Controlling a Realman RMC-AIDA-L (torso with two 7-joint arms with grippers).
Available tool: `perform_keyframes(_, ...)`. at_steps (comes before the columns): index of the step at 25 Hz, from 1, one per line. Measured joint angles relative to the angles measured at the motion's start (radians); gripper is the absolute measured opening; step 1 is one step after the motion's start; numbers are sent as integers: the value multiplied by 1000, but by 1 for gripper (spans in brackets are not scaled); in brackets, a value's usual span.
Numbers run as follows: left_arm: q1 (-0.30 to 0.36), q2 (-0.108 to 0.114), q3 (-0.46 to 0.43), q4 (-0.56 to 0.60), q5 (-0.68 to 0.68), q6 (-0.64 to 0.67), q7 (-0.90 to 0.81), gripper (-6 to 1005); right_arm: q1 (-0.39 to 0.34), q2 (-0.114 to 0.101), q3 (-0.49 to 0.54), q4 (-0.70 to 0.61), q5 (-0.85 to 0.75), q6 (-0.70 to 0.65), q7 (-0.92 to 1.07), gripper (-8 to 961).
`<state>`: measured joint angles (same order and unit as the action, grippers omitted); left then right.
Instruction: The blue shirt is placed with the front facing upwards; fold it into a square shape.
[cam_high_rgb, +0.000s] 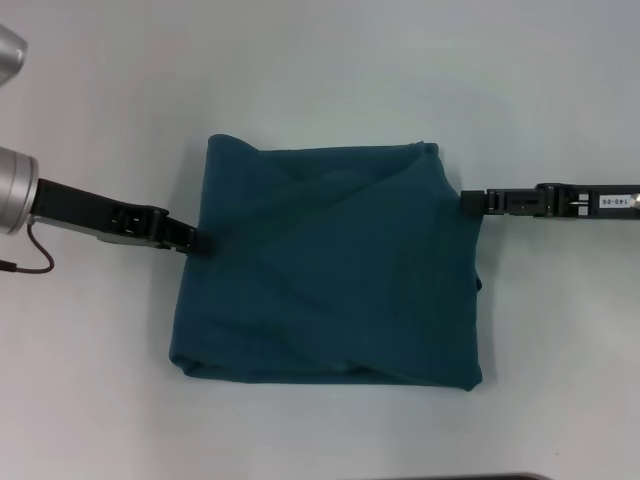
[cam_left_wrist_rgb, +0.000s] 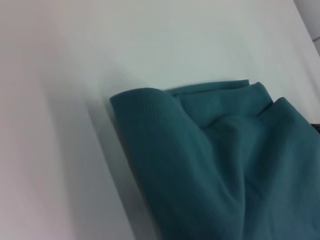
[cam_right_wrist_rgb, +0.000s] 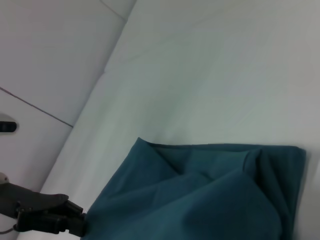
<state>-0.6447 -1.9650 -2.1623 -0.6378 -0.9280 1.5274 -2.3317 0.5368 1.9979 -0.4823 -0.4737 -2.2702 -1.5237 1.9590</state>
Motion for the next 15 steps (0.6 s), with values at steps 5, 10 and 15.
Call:
perform_keyframes(5, 13, 4, -19, -10, 0, 0, 0, 174, -14, -9, 19, 1, 5, 8, 11, 755)
perform_keyframes(10, 24, 5, -52, -50, 0, 2, 0, 183, -14, -7, 26, 1, 6, 32, 13, 752)
perform_keyframes(15, 23, -7, -89, -80, 0, -25, 1, 362, -2, -3, 27, 1, 8, 37, 15, 748)
